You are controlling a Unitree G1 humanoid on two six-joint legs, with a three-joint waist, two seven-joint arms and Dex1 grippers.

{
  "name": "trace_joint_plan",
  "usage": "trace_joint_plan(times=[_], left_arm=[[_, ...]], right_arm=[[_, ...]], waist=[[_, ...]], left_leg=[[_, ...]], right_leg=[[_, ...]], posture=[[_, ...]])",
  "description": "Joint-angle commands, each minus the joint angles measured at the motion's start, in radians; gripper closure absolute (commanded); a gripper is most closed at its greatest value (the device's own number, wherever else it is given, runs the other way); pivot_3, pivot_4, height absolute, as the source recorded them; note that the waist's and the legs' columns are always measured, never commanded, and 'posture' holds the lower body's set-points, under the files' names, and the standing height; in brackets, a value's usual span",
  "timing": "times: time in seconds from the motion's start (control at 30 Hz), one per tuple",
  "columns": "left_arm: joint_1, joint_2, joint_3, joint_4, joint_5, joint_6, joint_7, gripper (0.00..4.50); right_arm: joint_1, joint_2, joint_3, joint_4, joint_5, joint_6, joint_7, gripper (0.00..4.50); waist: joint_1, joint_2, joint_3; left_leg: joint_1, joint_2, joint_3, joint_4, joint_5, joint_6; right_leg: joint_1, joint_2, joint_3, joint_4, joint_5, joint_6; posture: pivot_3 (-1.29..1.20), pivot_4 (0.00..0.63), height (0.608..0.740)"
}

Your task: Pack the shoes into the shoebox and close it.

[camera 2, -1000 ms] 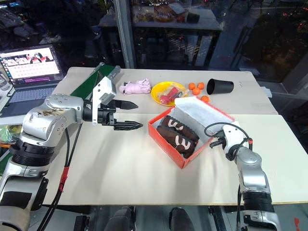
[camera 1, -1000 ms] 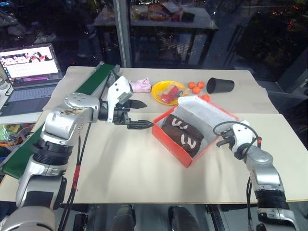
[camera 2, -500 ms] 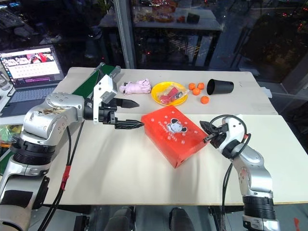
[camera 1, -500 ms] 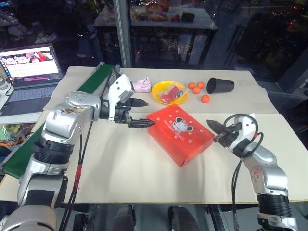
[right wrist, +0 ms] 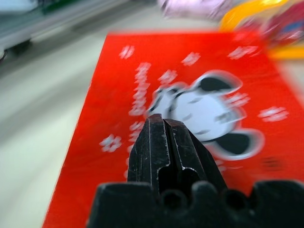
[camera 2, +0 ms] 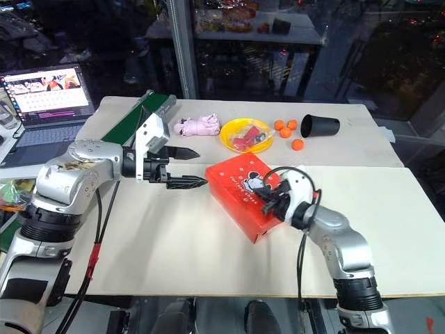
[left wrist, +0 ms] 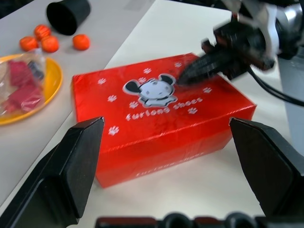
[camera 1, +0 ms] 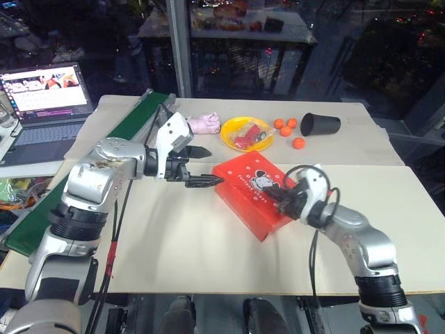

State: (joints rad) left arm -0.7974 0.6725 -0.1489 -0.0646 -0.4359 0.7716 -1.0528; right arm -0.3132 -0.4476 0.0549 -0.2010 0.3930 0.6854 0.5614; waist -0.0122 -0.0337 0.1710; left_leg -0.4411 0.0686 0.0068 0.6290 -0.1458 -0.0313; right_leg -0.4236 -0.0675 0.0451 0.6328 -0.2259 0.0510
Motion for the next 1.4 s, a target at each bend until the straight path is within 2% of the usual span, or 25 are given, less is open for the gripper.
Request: trace_joint_plan(times=[0.03,0.23,0.33,0.47,0.57,0.67,0.7,0.77,0.8,0.9,0.93,1.07,1.17,1.27,1.4], left_arm=[[0.008,-0.002,0.029,-0.045,-0.012,0.003,0.017,0.00],[0.034,-0.008,0.033,-0.064,-0.013,0.005,0.040,0.00],[0.051,-0.008,0.038,-0.071,-0.014,0.004,0.049,0.00],[0.085,-0.006,0.058,-0.069,-0.021,-0.001,0.057,0.00],[0.112,-0.011,0.079,-0.073,-0.043,-0.015,0.046,0.00],[0.139,-0.021,0.094,-0.076,-0.041,-0.057,0.052,0.00],[0.146,-0.025,0.098,-0.070,-0.040,-0.066,0.059,0.00],[0.183,-0.038,0.123,-0.074,-0.058,-0.096,0.058,0.00],[0.201,-0.045,0.134,-0.081,-0.063,-0.105,0.065,0.00],[0.234,-0.055,0.153,-0.091,-0.064,-0.119,0.081,0.00],[0.254,-0.058,0.167,-0.092,-0.068,-0.122,0.086,0.00],[0.326,-0.063,0.206,-0.071,-0.062,-0.164,0.105,0.00],[0.378,-0.068,0.210,-0.063,-0.045,-0.196,0.121,0.00],[0.467,-0.114,0.222,-0.016,0.012,-0.303,0.193,0.00],[0.554,-0.191,0.234,0.052,0.088,-0.443,0.304,0.00]], right_arm=[[0.013,-0.053,0.104,0.018,-0.076,0.057,0.014,4.41],[0.008,-0.137,0.225,0.065,-0.189,0.062,0.031,4.41],[-0.016,-0.124,0.178,0.049,-0.166,0.067,0.032,4.41],[-0.036,-0.103,0.020,-0.061,-0.040,0.061,0.057,4.41],[-0.039,-0.119,-0.075,-0.144,0.031,0.081,0.074,3.68],[-0.029,-0.154,-0.146,-0.220,0.094,0.126,0.091,2.64],[-0.023,-0.166,-0.172,-0.241,0.112,0.143,0.090,2.42],[0.023,-0.209,-0.255,-0.310,0.160,0.185,0.096,1.63],[0.049,-0.220,-0.294,-0.338,0.180,0.202,0.093,1.37],[0.106,-0.230,-0.370,-0.381,0.231,0.235,0.073,0.26],[0.152,-0.230,-0.409,-0.391,0.231,0.233,0.065,0.03],[0.287,-0.206,-0.512,-0.405,0.228,0.199,0.029,0.03],[0.350,-0.181,-0.538,-0.393,0.205,0.148,0.009,0.03],[0.428,-0.109,-0.549,-0.324,0.117,0.033,-0.061,0.03],[0.479,-0.004,-0.546,-0.238,0.044,-0.106,-0.137,0.03]], waist=[[-0.001,0.000,-0.001],[0.002,-0.003,-0.005],[0.003,-0.006,-0.010],[0.006,-0.007,-0.010],[0.005,-0.007,-0.010],[0.002,-0.006,-0.009],[0.002,-0.006,-0.009],[0.003,-0.006,-0.009],[0.005,-0.006,-0.009],[0.005,-0.006,-0.009],[0.005,-0.006,-0.009],[0.005,-0.006,-0.009],[-0.001,-0.006,-0.010],[-0.001,-0.005,-0.010],[0.000,-0.005,-0.010]], left_leg=[[0.000,0.000,0.000,0.000,0.000,0.000],[0.002,0.000,-0.001,0.000,0.000,0.000],[0.003,0.000,-0.001,0.000,0.000,0.000],[0.003,0.000,-0.001,0.001,0.000,0.000],[0.000,0.000,-0.001,0.000,0.000,0.000],[0.000,0.000,-0.001,0.000,0.000,0.000],[0.000,0.000,-0.001,0.000,0.000,0.000],[0.000,0.000,-0.001,0.000,0.000,0.000],[0.000,0.001,-0.001,0.000,0.000,0.000],[0.000,0.001,-0.001,0.000,0.000,0.000],[0.000,0.000,-0.001,0.000,0.000,0.000],[0.001,0.001,-0.001,0.000,0.000,0.000],[0.001,0.000,-0.001,0.000,0.000,0.000],[0.002,0.001,-0.001,-0.001,0.000,0.000],[0.002,0.000,-0.001,-0.001,0.000,0.000]], right_leg=[[0.000,0.000,0.000,0.000,0.000,0.000],[0.003,0.000,0.000,0.000,0.000,0.000],[0.004,0.000,0.000,-0.001,0.000,0.000],[0.004,0.000,0.000,-0.001,0.000,0.000],[0.001,0.001,0.000,-0.001,0.000,0.000],[0.000,0.001,0.000,0.000,0.000,-0.001],[0.000,0.001,0.000,0.000,0.000,-0.001],[0.001,0.001,0.000,0.000,0.000,-0.001],[0.001,0.001,0.000,0.000,0.000,-0.001],[0.001,0.001,0.000,-0.001,0.000,-0.001],[0.001,0.001,0.000,-0.001,0.000,-0.001],[0.002,0.001,0.000,-0.001,0.000,-0.001],[0.002,0.000,0.001,-0.001,0.000,-0.001],[0.002,0.001,0.001,-0.001,-0.003,-0.007],[0.002,0.000,0.001,-0.001,-0.002,-0.005]], posture=[[0.00,0.150,0.740],[0.00,0.150,0.740],[0.00,0.150,0.740],[0.00,0.150,0.740],[0.00,0.150,0.740],[0.00,0.150,0.740],[0.00,0.150,0.740],[0.00,0.150,0.740],[0.00,0.150,0.740],[0.00,0.150,0.740],[0.00,0.150,0.740],[0.00,0.150,0.740],[0.00,0.150,0.740],[0.00,0.150,0.740],[0.00,0.150,0.740]])
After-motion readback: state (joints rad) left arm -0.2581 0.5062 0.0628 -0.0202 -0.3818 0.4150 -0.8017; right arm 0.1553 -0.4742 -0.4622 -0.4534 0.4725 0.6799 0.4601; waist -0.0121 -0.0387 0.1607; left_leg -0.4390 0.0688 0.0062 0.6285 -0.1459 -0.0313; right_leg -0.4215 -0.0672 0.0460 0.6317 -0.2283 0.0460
